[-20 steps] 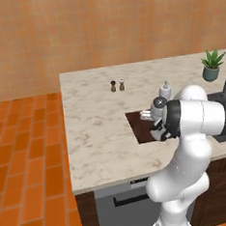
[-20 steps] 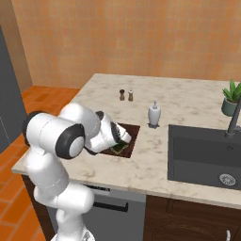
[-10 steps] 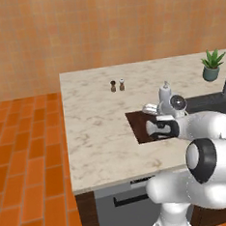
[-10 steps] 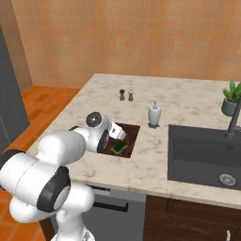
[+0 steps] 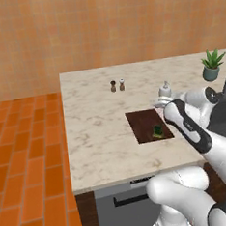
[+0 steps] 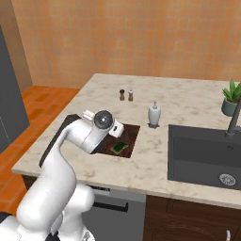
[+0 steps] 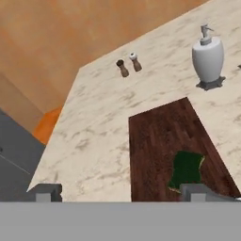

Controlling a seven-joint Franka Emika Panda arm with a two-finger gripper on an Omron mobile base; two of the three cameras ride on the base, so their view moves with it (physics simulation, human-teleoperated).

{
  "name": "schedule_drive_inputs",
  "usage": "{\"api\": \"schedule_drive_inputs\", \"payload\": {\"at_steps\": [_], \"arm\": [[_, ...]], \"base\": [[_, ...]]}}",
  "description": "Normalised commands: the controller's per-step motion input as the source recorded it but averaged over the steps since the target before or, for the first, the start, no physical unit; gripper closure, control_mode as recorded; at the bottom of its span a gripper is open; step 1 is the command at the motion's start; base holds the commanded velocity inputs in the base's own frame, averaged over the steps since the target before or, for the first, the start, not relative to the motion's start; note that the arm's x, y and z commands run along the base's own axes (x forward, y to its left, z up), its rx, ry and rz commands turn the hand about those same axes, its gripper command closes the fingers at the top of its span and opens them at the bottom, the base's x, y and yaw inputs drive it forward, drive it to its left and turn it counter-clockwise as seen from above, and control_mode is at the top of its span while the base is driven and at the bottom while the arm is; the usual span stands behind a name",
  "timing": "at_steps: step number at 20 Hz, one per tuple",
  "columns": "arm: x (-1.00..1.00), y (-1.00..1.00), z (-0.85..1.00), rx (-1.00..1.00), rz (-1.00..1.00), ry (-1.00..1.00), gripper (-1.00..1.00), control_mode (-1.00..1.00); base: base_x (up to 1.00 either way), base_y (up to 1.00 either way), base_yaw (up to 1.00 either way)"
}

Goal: Pick up the sponge from the counter and clean the cutting board by briefly scrubbing or pressing down on the cutting board. Once finished, release the sponge.

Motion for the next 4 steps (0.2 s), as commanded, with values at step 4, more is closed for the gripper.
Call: {"api": "schedule_drive_inputs", "payload": {"at_steps": [4], "arm": [[-0.86, 0.18, 0.76, 0.21, 0.16, 0.00, -1.00, -1.00]], "base": [[0.00, 0.00, 0.00]]}}
